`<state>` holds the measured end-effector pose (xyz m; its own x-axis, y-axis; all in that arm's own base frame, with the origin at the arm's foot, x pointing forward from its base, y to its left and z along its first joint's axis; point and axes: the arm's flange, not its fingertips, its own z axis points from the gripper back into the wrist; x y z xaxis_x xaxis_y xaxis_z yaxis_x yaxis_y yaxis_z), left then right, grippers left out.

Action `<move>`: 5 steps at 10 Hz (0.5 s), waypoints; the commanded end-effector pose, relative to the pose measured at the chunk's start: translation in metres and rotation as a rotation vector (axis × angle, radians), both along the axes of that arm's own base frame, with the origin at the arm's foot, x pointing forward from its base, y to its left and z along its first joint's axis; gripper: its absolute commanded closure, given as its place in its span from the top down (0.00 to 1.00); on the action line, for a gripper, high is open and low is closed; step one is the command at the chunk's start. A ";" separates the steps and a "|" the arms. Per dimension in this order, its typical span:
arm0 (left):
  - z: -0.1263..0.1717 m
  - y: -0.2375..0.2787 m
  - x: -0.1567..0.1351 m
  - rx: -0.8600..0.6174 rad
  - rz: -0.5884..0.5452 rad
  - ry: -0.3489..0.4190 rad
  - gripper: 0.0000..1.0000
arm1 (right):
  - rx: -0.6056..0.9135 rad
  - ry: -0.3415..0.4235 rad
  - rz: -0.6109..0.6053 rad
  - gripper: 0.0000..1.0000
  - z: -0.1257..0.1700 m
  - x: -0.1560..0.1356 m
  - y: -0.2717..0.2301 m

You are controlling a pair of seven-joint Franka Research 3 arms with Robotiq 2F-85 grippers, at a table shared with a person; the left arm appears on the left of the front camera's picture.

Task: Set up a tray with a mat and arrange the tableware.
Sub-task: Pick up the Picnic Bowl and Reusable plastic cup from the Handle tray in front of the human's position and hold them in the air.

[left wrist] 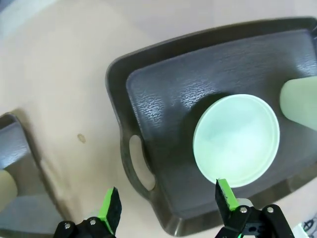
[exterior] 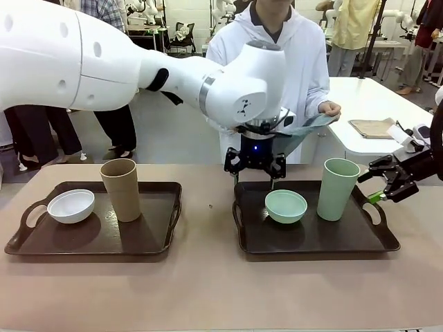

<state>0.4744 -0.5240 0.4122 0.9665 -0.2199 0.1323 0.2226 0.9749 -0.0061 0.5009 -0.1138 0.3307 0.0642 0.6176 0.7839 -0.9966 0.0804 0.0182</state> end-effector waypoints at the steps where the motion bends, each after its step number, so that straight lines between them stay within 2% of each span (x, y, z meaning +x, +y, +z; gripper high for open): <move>1: -0.018 0.005 0.001 -0.031 0.034 -0.026 1.00 | 0.082 -0.080 0.033 1.00 -0.008 0.005 0.008; 5: -0.035 -0.003 0.015 -0.071 0.015 -0.017 1.00 | 0.122 -0.091 0.049 1.00 -0.014 0.012 0.021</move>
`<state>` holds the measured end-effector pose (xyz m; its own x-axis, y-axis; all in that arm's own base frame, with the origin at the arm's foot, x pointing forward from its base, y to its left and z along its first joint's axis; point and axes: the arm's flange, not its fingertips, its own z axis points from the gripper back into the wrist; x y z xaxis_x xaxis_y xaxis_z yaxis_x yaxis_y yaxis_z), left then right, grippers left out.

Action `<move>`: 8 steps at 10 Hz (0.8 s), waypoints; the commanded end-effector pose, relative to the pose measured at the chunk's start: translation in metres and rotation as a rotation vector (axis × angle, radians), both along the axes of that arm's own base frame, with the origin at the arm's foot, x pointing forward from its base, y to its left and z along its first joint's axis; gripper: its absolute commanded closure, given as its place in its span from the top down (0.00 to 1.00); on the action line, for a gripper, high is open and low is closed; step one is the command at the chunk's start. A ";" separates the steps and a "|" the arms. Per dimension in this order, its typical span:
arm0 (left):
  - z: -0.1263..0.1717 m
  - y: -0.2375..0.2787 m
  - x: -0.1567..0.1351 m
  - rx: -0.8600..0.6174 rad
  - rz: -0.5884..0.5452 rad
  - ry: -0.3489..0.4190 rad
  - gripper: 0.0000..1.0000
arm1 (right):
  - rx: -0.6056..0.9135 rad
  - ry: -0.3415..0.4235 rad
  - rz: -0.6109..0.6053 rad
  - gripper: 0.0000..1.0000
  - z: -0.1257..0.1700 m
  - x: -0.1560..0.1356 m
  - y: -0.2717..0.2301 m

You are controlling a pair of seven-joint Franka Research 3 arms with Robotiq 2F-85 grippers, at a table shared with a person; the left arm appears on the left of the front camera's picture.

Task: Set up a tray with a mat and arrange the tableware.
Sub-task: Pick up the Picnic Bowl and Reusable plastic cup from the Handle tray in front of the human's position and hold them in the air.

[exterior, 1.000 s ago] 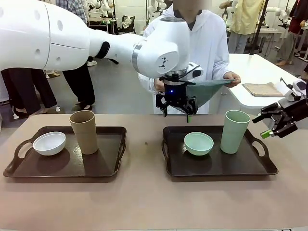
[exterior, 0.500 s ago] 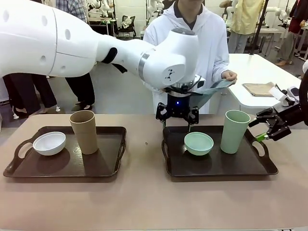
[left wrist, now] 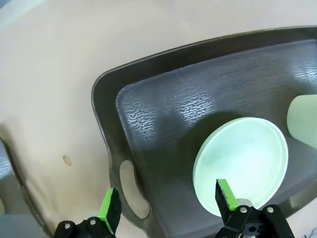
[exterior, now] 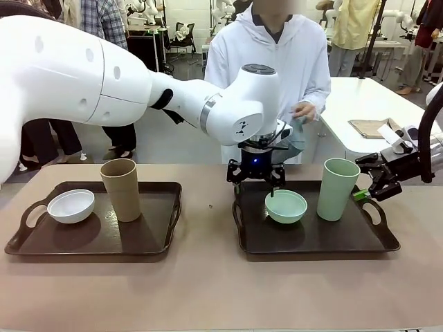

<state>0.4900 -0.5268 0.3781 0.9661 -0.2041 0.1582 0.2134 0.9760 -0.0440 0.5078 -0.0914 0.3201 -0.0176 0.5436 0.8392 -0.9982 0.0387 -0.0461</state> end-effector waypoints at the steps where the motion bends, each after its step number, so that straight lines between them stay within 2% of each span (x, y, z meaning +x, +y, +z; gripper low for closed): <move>1: -0.004 -0.004 0.003 -0.038 -0.015 -0.014 1.00 | 0.045 -0.023 0.002 1.00 -0.006 0.006 0.000; 8: -0.022 -0.027 0.015 -0.074 -0.046 0.015 1.00 | 0.103 0.031 0.065 1.00 -0.019 0.013 0.020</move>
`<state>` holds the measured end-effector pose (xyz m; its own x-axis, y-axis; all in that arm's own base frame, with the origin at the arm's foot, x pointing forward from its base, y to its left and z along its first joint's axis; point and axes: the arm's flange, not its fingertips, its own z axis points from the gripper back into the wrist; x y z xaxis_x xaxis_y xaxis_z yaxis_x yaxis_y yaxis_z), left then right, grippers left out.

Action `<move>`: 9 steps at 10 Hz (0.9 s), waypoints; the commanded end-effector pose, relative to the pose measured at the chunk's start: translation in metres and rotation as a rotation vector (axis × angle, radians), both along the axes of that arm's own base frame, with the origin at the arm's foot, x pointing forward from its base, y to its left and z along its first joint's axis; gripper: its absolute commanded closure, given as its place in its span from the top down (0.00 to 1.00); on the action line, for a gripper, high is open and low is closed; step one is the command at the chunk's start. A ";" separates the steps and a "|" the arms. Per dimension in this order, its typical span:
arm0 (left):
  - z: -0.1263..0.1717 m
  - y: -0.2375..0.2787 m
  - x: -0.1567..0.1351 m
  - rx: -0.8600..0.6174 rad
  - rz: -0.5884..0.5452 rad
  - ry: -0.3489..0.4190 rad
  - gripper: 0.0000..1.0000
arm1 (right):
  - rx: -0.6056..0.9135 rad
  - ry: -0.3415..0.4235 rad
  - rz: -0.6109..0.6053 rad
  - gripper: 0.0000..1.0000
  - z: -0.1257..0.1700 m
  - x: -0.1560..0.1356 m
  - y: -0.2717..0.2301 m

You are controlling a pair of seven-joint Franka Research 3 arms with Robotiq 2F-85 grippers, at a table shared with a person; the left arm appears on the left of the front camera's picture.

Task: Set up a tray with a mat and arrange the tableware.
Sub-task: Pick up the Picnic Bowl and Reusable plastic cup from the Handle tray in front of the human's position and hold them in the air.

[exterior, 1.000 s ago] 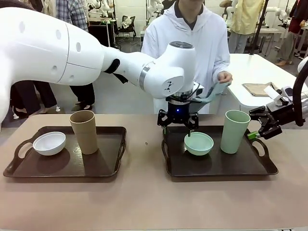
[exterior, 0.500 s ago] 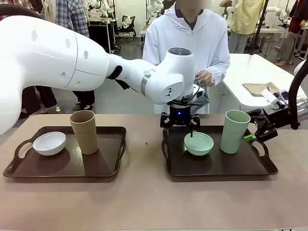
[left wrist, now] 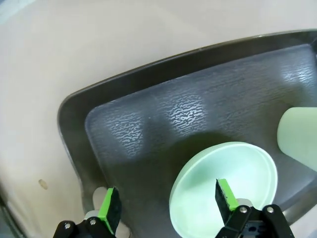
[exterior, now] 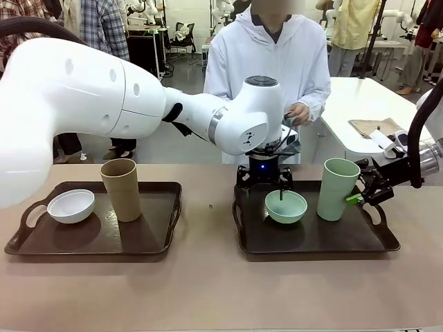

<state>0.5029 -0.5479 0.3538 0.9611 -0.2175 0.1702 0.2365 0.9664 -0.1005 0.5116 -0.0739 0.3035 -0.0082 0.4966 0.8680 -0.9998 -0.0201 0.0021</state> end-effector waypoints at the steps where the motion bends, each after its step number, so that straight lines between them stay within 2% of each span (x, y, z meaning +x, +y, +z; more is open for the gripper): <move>1: 0.000 -0.008 0.002 -0.021 -0.028 0.019 1.00 | 0.064 -0.011 0.016 1.00 -0.004 0.010 0.005; 4: -0.008 -0.008 0.005 -0.068 -0.064 0.061 1.00 | 0.074 0.033 0.038 1.00 -0.011 0.013 0.017; 9: -0.019 -0.010 0.011 -0.091 -0.070 0.087 1.00 | 0.072 0.106 0.027 1.00 -0.021 0.018 0.025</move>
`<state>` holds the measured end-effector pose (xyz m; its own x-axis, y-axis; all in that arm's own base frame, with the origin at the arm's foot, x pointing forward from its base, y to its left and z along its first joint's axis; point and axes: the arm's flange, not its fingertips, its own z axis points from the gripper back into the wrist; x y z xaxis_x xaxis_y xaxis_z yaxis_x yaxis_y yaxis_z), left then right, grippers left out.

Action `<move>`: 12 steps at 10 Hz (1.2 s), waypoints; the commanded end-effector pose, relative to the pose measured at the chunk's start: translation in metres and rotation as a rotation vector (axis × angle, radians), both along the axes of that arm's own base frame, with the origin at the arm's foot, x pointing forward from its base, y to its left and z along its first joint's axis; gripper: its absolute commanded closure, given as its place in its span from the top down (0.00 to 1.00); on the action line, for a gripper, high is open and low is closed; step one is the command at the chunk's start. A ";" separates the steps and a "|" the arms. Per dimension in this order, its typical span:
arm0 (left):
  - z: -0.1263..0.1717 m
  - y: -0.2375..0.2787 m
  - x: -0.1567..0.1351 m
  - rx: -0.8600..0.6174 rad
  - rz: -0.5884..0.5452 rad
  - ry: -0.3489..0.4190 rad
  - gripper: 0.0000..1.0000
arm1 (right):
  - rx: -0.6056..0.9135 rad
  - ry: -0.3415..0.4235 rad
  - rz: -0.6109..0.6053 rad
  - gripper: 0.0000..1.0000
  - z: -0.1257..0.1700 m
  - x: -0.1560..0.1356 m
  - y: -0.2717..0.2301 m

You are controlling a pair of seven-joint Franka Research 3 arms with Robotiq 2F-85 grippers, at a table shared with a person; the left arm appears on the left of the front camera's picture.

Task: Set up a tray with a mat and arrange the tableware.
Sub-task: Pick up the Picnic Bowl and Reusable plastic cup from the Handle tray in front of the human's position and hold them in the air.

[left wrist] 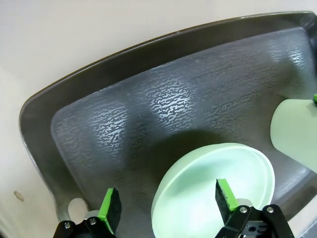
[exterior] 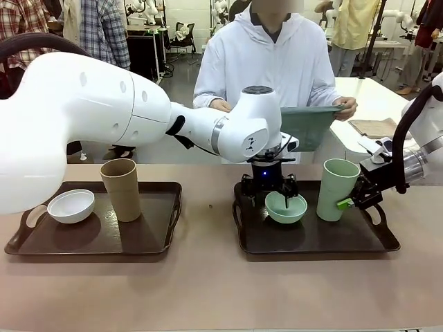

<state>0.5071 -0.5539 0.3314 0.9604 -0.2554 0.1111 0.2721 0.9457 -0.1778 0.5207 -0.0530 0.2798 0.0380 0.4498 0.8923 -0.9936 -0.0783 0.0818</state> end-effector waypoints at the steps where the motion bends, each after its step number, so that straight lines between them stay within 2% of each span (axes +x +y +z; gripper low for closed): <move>1: 0.004 -0.003 0.007 -0.029 -0.020 0.013 1.00 | 0.016 0.029 -0.037 1.00 0.003 0.010 0.006; 2: 0.005 -0.003 0.005 -0.029 -0.021 0.012 1.00 | 0.018 0.038 -0.032 1.00 0.002 0.009 0.005; 3: 0.008 -0.002 0.005 -0.027 -0.025 0.005 0.72 | 0.029 0.036 -0.011 0.83 0.002 0.009 0.005; 4: 0.010 -0.001 0.004 -0.024 -0.026 0.000 0.42 | 0.026 0.036 -0.008 0.42 0.001 0.009 0.004; 5: 0.012 -0.001 0.003 -0.014 -0.029 -0.003 0.14 | 0.026 0.034 -0.003 0.25 0.001 0.009 0.004; 6: 0.012 -0.001 0.003 0.002 -0.033 -0.005 0.00 | 0.023 0.031 0.001 0.00 0.000 0.009 0.004; 8: 0.015 -0.001 0.001 0.026 -0.037 -0.008 0.00 | 0.021 0.032 0.001 0.00 -0.001 0.009 0.001; 9: 0.015 -0.001 0.001 0.032 -0.038 -0.007 0.07 | 0.022 0.031 -0.002 0.25 -0.002 0.010 0.001; 10: 0.014 -0.001 0.001 0.041 -0.038 -0.001 0.00 | 0.021 0.032 -0.002 0.25 -0.003 0.010 0.000; 11: 0.014 0.000 0.002 0.050 -0.040 0.001 0.00 | 0.020 0.034 -0.006 0.00 -0.003 0.011 -0.001; 12: 0.015 0.000 0.001 0.055 -0.039 -0.002 0.00 | 0.018 0.032 -0.004 0.25 -0.004 0.010 -0.001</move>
<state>0.5050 -0.5528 0.3381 0.9556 -0.2777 0.0982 0.2905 0.9440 -0.1568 0.5229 -0.0516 0.2791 0.0615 0.4445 0.8937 -0.9913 -0.0769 0.1064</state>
